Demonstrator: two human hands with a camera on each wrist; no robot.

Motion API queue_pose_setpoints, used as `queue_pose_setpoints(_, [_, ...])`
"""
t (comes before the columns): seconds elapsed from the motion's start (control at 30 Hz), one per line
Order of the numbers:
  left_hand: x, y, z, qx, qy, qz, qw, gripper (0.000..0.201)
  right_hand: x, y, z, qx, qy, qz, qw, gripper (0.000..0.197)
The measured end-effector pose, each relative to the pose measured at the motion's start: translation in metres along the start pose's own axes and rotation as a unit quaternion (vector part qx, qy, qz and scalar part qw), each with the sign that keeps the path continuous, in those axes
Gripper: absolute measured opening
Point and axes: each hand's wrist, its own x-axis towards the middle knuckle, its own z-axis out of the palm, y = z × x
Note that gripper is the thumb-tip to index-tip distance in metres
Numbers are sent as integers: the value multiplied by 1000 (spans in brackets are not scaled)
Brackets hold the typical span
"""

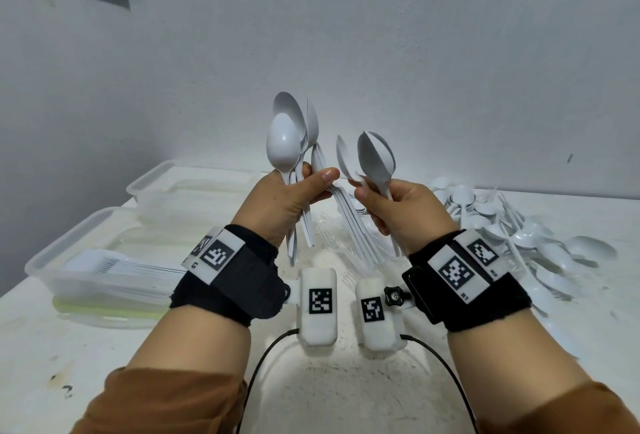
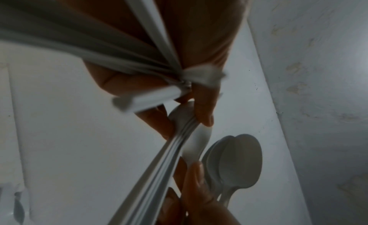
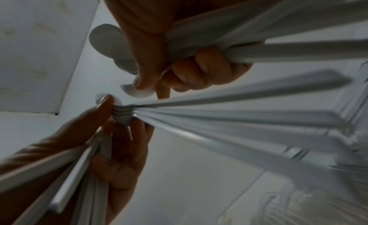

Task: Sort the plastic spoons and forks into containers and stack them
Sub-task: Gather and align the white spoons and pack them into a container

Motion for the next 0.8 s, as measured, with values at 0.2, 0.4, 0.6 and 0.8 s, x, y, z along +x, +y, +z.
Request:
queue_pose_setpoints(0.2, [3, -6, 0, -2, -4, 0, 1000, 19, -1, -2, 5, -19, -28, 2, 999, 22])
queue_pose_setpoints(0.4, [0, -4, 6, 6, -18, -7, 1000, 32, -2, -3, 6, -36, -58, 8, 998, 19])
queue_pose_setpoints(0.6, [3, -8, 4, 34, 3, -1, 999, 29, -3, -6, 0, -68, -70, 24, 995, 22])
queue_pose_setpoints(0.8, [7, -14, 3, 2, 28, -19, 999, 10, -1, -6, -8, -53, -61, 36, 996, 23])
